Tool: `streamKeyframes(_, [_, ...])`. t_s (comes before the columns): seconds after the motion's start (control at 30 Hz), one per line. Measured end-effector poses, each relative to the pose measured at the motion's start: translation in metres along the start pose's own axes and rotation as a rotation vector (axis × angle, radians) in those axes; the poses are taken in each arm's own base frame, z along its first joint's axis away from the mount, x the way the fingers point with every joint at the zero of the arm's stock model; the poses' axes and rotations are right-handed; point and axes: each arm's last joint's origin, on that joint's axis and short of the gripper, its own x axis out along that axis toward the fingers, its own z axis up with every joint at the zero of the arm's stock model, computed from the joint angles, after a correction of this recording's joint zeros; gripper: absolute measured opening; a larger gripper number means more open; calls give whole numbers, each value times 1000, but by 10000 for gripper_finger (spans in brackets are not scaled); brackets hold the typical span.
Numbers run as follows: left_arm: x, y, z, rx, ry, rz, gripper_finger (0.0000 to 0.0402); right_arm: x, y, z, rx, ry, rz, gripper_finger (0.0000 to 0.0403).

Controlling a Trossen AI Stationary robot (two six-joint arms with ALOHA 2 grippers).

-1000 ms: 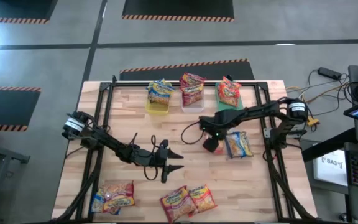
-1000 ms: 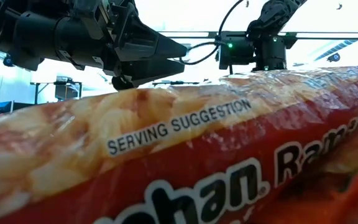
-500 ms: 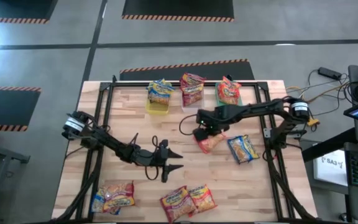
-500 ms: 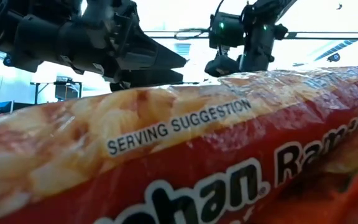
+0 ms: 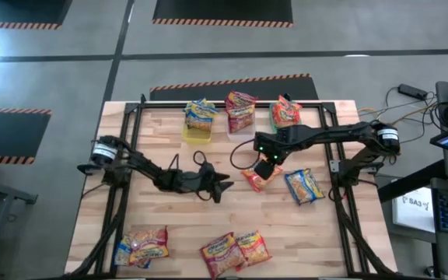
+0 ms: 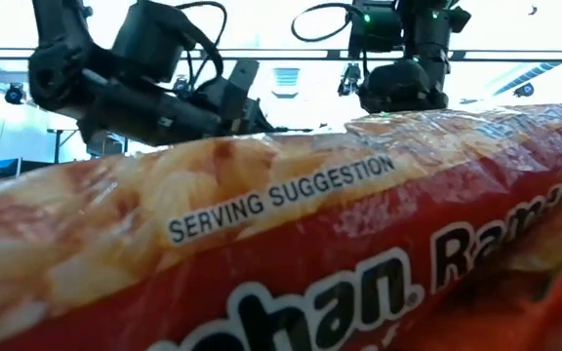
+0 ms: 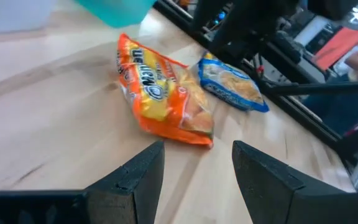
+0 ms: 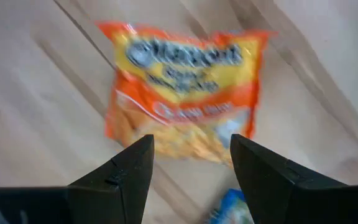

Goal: Sort Maruchan noodles
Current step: Put the right orange noodle pack into the green bin

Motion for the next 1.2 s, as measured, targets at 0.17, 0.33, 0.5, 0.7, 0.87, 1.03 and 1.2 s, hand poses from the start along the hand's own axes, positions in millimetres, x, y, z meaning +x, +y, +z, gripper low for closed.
streamKeyframes(0.17, [22,-3,7,-30,15,-50,174,7,-12,-5,-65,28,-19,203])
streamKeyframes(0.33, [41,-4,7,-30,11,-11,174,14,-24,-8,-103,55,-19,203])
streamKeyframes(0.5, [51,0,8,-77,11,7,174,20,-43,-9,-105,40,6,203])
streamKeyframes(0.7, [54,8,8,-117,55,74,174,27,-66,-11,-66,-22,134,203])
streamKeyframes(0.87, [56,11,9,-169,72,78,174,37,-81,-16,-54,-64,244,203])
streamKeyframes(1.03, [62,2,14,-197,112,25,174,44,-90,-17,-57,-88,331,203])
streamKeyframes(1.2, [67,1,14,-194,169,86,174,49,-95,-20,-55,-102,341,203])
